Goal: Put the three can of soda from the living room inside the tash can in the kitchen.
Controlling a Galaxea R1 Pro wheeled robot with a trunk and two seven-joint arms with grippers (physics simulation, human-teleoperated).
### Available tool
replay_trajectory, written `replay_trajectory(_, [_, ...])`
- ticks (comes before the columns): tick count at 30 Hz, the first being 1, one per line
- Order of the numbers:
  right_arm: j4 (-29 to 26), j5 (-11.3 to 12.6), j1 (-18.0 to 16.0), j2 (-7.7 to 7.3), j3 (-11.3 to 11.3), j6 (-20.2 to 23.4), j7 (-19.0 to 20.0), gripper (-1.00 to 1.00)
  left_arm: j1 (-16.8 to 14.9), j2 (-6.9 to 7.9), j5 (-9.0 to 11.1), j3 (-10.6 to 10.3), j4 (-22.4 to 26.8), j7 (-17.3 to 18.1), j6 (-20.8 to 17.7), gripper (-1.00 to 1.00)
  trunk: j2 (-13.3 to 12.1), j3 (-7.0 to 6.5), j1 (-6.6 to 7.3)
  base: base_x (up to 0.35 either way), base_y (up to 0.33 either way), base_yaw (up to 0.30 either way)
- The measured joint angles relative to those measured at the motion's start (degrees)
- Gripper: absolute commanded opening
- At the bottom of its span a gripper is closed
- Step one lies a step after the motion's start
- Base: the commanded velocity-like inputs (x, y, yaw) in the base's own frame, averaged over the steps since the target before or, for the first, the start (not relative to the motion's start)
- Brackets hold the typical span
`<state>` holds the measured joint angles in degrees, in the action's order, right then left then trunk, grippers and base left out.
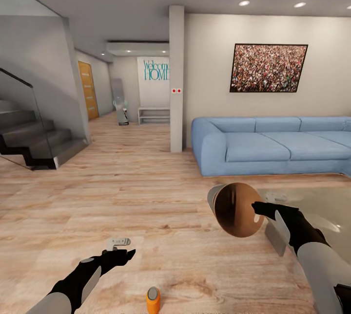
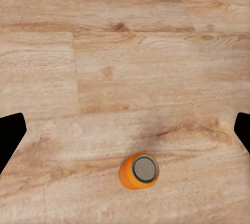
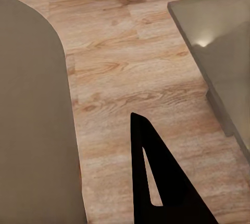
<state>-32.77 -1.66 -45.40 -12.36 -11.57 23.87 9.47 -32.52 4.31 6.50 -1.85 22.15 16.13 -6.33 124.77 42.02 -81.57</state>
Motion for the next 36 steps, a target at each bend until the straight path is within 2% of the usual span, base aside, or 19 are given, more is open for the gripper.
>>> replay_trajectory(11, [0.00,0.01,0.00,-0.04,0.00,0.00,0.00,-1.00,0.00,0.00,0.00,-0.03,-0.01,-0.05,0.08,1.00,4.41,1.97,-2.42,0.000,0.000,0.000])
replay_trajectory(18, [-0.01,0.05,0.00,0.01,0.00,0.00,0.00,-1.00,0.02,0.00,0.05,-0.07,0.00,-0.03,0.78,1.00,4.43,1.98,-2.42,0.016,0.000,0.000])
replay_trajectory(23, [-0.01,0.13,-0.01,0.04,0.00,0.00,0.01,-1.00,0.00,0.00,-0.01,-0.50,0.00,-0.13,1.42,1.00,4.43,1.98,-2.42,0.200,-0.031,0.000])
replay_trajectory(30, [-0.02,-0.01,-0.01,0.05,-0.02,-0.01,0.00,-1.00,0.05,0.00,0.08,-0.92,0.00,-0.30,1.63,1.00,4.43,1.98,-2.42,0.237,-0.145,0.000])
replay_trajectory(36, [-0.01,0.01,0.00,0.05,0.06,0.00,0.00,-1.00,0.01,0.00,0.09,-0.96,0.00,-0.31,1.67,1.00,4.43,1.98,-2.42,0.013,-0.233,0.000])
